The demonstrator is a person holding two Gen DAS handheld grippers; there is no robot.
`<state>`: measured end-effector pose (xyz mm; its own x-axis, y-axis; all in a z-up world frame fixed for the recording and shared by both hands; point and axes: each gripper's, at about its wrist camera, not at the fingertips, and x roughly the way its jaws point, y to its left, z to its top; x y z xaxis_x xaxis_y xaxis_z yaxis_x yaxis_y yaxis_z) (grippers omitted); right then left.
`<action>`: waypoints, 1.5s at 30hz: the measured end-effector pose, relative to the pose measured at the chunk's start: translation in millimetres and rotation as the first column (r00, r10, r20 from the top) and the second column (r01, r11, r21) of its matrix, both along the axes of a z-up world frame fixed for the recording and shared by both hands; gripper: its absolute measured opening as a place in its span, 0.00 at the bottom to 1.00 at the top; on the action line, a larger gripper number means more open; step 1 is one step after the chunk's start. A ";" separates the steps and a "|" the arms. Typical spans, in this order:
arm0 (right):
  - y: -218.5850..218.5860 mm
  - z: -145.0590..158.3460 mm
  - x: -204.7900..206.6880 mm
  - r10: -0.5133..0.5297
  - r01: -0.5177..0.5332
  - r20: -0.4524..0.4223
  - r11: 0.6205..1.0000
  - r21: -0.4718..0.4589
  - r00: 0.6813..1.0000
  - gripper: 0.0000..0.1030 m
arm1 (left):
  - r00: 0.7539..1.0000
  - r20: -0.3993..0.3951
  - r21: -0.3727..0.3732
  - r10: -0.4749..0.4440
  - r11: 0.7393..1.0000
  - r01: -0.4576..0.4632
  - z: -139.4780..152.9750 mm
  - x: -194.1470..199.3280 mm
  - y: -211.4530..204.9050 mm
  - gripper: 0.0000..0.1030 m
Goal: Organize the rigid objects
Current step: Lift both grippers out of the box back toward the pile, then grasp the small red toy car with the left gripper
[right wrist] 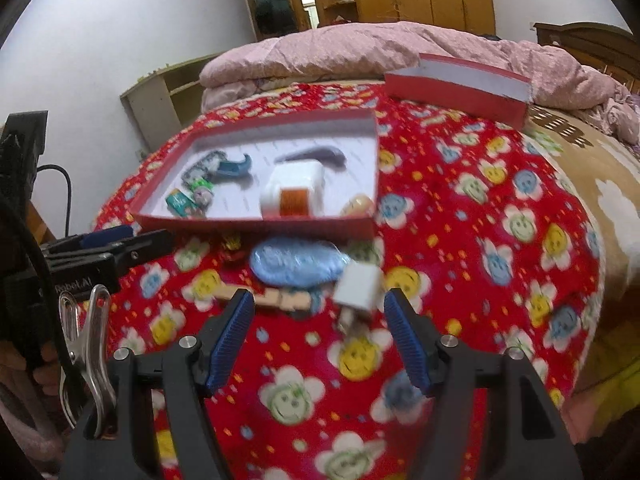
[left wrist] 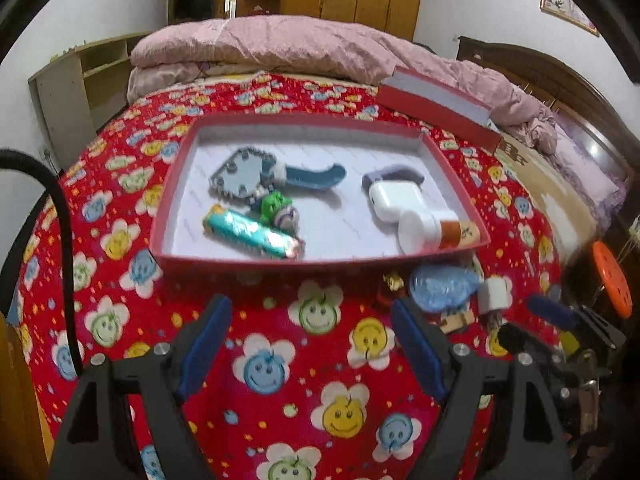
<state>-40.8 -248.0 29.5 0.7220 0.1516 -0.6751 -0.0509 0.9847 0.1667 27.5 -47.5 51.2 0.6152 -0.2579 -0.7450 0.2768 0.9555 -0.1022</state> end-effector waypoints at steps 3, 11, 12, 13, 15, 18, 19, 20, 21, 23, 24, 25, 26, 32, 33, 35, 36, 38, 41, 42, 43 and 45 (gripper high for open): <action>-4.2 -4.5 -6.8 -0.021 0.021 0.002 1.000 -0.019 1.000 0.67 | 1.000 -0.021 -0.001 -0.010 1.000 0.010 -7.3 -1.0 -3.5 0.83; -5.7 -23.7 -10.5 -0.025 0.023 -0.049 0.999 -0.031 0.999 0.67 | 0.998 -0.030 0.009 -0.048 0.999 0.049 -15.3 2.0 -26.3 0.83; -4.8 -26.8 -11.0 -0.018 0.017 -0.054 0.999 -0.035 0.998 0.67 | 0.998 -0.032 0.022 -0.053 0.998 0.053 -16.9 4.2 -32.2 0.83; -4.2 -28.7 -11.1 -0.014 0.012 -0.058 0.999 -0.037 0.998 0.67 | 0.998 -0.033 0.032 -0.054 0.998 0.055 -18.3 6.5 -37.0 0.83; -4.7 -32.7 -10.4 -0.006 0.004 -0.068 1.000 -0.030 0.998 0.67 | 0.998 -0.029 0.050 -0.064 0.997 0.065 -21.5 10.2 -47.9 0.83; -8.4 -37.5 -10.1 -0.004 0.004 -0.068 1.000 -0.003 0.998 0.67 | 0.998 0.007 0.090 -0.058 0.994 0.057 -26.5 12.9 -59.4 0.82; -9.3 -38.0 -10.9 0.000 0.001 -0.062 1.000 0.005 0.998 0.69 | 0.999 0.023 0.100 -0.041 0.994 0.039 -28.1 14.1 -61.1 0.81; -9.7 -38.9 -11.8 0.006 -0.005 -0.055 1.000 0.017 0.998 0.73 | 0.999 0.036 0.090 -0.030 0.996 0.027 -28.8 15.1 -61.7 0.80; -10.4 -39.5 -12.7 0.013 -0.011 -0.047 0.999 0.031 0.999 0.75 | 0.999 0.039 0.067 -0.025 0.998 0.023 -29.1 16.6 -61.3 0.75; -9.5 -41.3 -13.6 0.030 -0.029 -0.031 0.999 0.041 0.999 0.81 | 0.999 0.035 0.031 -0.026 0.999 0.025 -29.3 19.2 -60.9 0.69; -8.3 -41.3 -13.7 0.034 -0.033 -0.029 0.999 0.038 0.999 0.82 | 0.999 0.034 0.026 -0.027 0.999 0.026 -29.3 19.8 -61.1 0.67; -7.3 -41.6 -13.5 0.038 -0.037 -0.027 0.999 0.037 0.999 0.84 | 0.999 0.038 0.021 -0.029 0.999 0.029 -29.4 19.4 -61.3 0.65; -6.7 -41.8 -13.5 0.043 -0.042 -0.024 0.998 0.039 0.999 0.85 | 0.998 0.042 0.018 -0.037 0.999 0.036 -29.5 18.5 -61.2 0.63; -10.1 -41.6 -15.2 0.048 -0.047 -0.013 0.996 0.070 0.999 0.86 | 0.999 0.045 0.057 -0.006 0.998 0.004 -30.8 12.8 -47.2 0.62; -9.7 -41.5 -15.3 0.048 -0.047 -0.013 0.997 0.068 0.999 0.86 | 1.000 0.029 0.045 -0.013 0.999 0.011 -31.9 14.2 -45.2 0.62; -10.2 -41.3 -14.9 0.048 -0.047 -0.013 0.997 0.069 0.999 0.86 | 1.000 0.018 0.052 -0.020 0.998 0.020 -33.3 14.5 -46.0 0.62; -10.3 -41.3 -14.8 0.048 -0.047 -0.012 0.996 0.070 0.999 0.86 | 0.999 0.021 0.062 -0.026 0.998 0.025 -33.2 13.6 -47.5 0.62; -9.9 -41.4 -14.7 0.048 -0.047 -0.012 0.996 0.072 0.999 0.86 | 0.999 0.026 0.069 -0.042 0.997 0.040 -32.8 12.1 -51.3 0.62; -9.7 -41.7 -14.6 0.048 -0.047 -0.013 0.997 0.066 0.999 0.86 | 0.998 0.030 0.084 -0.063 0.995 0.061 -34.3 14.4 -60.8 0.62; -9.7 -41.4 -15.0 0.048 -0.047 -0.013 0.997 0.062 0.999 0.86 | 0.998 0.033 0.091 -0.062 0.994 0.059 -35.1 15.3 -63.1 0.62; -9.4 -41.3 -15.1 0.048 -0.047 -0.014 0.997 0.059 0.999 0.86 | 0.998 0.038 0.097 -0.059 0.994 0.055 -35.9 16.2 -65.1 0.62; -9.0 -41.3 -15.1 0.049 -0.048 -0.014 0.997 0.056 0.999 0.86 | 0.997 0.048 0.104 -0.054 0.993 0.049 -36.2 17.1 -67.3 0.62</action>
<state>-56.0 -257.0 -11.7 0.7028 0.2235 -0.6753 -0.0950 0.9703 0.2223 44.6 -114.8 14.9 0.6406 -0.2135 -0.7376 0.3279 0.9446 0.0114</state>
